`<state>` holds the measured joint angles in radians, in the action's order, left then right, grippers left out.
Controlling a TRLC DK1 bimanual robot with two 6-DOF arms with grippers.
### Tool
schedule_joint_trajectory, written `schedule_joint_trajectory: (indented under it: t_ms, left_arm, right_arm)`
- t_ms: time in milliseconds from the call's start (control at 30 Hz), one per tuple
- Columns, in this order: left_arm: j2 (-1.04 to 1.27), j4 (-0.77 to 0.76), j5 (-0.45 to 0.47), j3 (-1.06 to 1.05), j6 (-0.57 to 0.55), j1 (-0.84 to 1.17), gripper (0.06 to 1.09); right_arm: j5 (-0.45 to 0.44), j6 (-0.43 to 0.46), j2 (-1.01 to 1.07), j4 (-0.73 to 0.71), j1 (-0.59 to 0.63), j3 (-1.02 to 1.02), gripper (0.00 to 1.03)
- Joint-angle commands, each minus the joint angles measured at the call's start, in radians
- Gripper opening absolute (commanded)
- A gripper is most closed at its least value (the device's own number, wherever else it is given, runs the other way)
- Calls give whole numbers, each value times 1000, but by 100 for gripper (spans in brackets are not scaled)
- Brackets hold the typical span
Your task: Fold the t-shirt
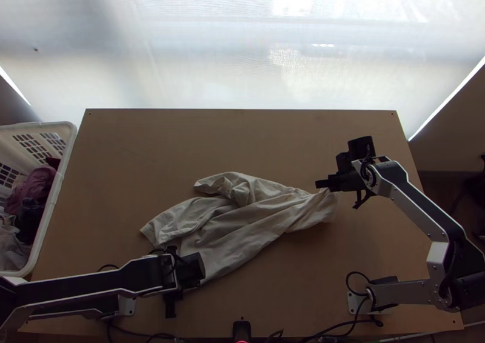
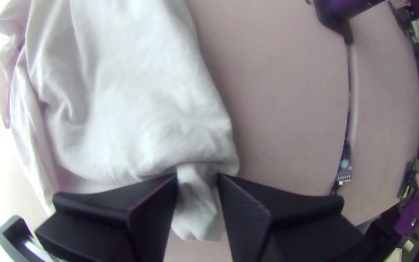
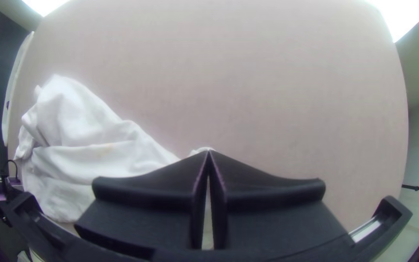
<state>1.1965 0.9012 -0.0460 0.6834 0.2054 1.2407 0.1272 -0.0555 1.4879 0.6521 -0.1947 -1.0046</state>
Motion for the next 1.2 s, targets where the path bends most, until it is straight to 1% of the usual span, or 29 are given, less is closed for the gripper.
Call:
schedule_joint_trajectory:
  t_ms: [0, 33, 133, 267, 367, 433, 500, 600, 667, 733, 800, 867, 967, 1167]
  left_arm:
    - [-14, -4, -5, -28, 38, 9, 31]
    - [-23, -2, -8, -30, 54, 8, 27]
    - [-71, 10, -12, -33, 111, -10, 10]
    - [-215, 38, -14, -13, 253, -138, 10]
    - [-242, 38, -15, 111, 319, -391, 10]
    - [-232, 41, 40, 222, 344, -578, 10]
    - [-227, 41, 97, 308, 365, -722, 10]
    - [-233, 64, 172, 418, 362, -819, 10]
    - [-242, 82, 209, 485, 325, -834, 10]
    - [-258, 102, 212, 542, 299, -834, 10]
    - [-279, 110, 212, 582, 290, -834, 10]
    - [-298, 116, 210, 616, 279, -840, 10]
    - [-318, 123, 210, 676, 264, -903, 10]
    - [-362, 142, 207, 748, 275, -1061, 10]
  right_arm:
    - [0, -1, 6, 0, 6, -2, 3]
    - [0, -1, 9, 0, 6, -3, 3]
    - [0, -1, 11, 0, 15, -3, 3]
    - [0, 0, -2, 0, 47, -12, 3]
    - [6, 3, -35, 18, 72, -40, 3]
    - [35, 6, -60, 69, 72, -72, 3]
    - [66, 6, -97, 127, 57, -111, 3]
    - [121, 8, -135, 236, 3, -172, 3]
    - [184, 6, -164, 307, -32, -212, 3]
    - [230, 6, -195, 383, -75, -259, 3]
    - [241, 26, -219, 472, -126, -304, 3]
    - [253, 52, -241, 558, -143, -350, 3]
    - [302, 60, -281, 623, -120, -388, 3]
    - [377, 59, -353, 689, 37, -476, 3]
